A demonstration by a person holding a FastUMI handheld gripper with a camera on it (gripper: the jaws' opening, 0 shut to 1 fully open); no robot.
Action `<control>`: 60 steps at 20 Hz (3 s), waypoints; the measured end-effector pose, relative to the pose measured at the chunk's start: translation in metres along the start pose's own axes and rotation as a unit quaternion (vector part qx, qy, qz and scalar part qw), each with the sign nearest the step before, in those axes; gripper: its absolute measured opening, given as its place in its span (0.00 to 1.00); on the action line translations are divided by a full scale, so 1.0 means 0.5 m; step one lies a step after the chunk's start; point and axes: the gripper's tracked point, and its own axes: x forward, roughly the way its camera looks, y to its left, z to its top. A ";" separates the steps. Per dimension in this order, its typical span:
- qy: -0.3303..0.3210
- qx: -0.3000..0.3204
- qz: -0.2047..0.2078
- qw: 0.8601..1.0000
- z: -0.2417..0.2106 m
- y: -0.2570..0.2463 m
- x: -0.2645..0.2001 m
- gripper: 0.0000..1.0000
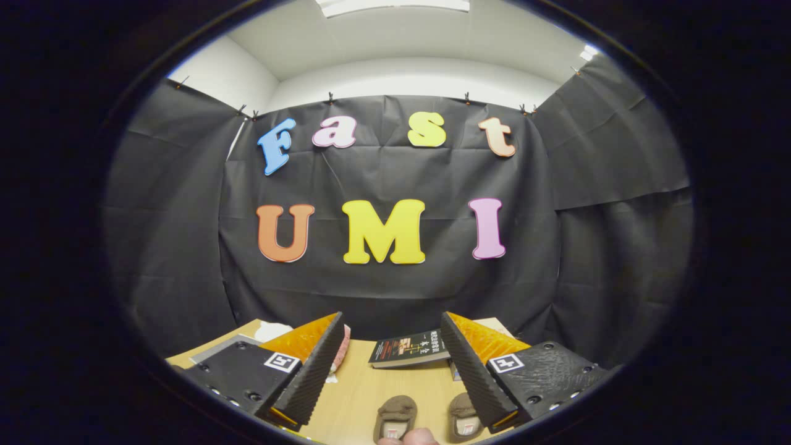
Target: Open the storage box then place both shoes into the box .Put the left shoe in first, then the right shoe, with the right side of both shoes facing outward in a uniform manner.
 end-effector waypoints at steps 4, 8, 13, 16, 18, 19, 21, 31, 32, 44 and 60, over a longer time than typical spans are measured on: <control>0.004 0.005 0.002 1.000 0.000 -0.001 0.005 0.95; 0.010 0.008 0.007 1.000 -0.005 0.001 0.013 0.95; 0.018 0.010 0.015 1.000 -0.011 0.006 0.020 0.95; 0.018 0.010 0.016 1.000 -0.010 0.007 0.027 0.95; 0.017 0.009 0.017 1.000 -0.009 0.007 0.032 0.95; 0.017 0.009 0.018 1.000 -0.011 0.008 0.035 0.95; 0.016 0.006 0.020 1.000 -0.010 0.011 0.038 0.95; 0.081 0.013 0.112 0.990 -0.101 0.144 0.072 0.96; 0.088 0.013 0.120 0.989 -0.117 0.162 0.076 0.96; 0.213 0.127 0.228 0.942 -0.369 0.372 0.117 0.95; 0.345 0.366 0.291 0.814 -0.563 0.474 0.114 0.97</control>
